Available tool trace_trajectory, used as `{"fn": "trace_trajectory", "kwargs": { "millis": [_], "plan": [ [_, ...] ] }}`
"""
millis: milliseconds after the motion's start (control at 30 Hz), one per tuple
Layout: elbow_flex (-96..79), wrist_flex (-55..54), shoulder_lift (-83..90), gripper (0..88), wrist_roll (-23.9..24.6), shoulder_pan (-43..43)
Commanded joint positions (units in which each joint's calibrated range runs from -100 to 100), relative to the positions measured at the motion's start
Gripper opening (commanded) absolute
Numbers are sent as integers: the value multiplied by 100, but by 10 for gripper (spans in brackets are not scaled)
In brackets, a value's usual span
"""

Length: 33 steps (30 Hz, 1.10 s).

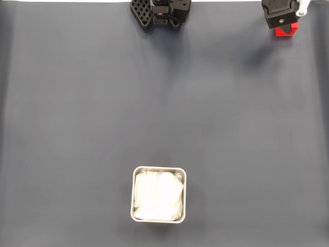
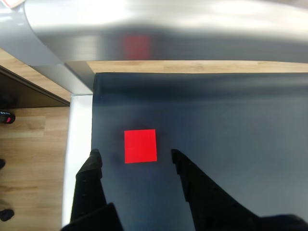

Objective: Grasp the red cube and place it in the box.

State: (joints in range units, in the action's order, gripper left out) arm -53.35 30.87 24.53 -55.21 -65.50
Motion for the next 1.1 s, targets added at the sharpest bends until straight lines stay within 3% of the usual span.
{"fn": "trace_trajectory", "kwargs": {
  "millis": [0,1067],
  "plan": [
    [24,-169,-27,345,59,-76],
    [-49,-759,-686,350,176,-218]
  ]
}}
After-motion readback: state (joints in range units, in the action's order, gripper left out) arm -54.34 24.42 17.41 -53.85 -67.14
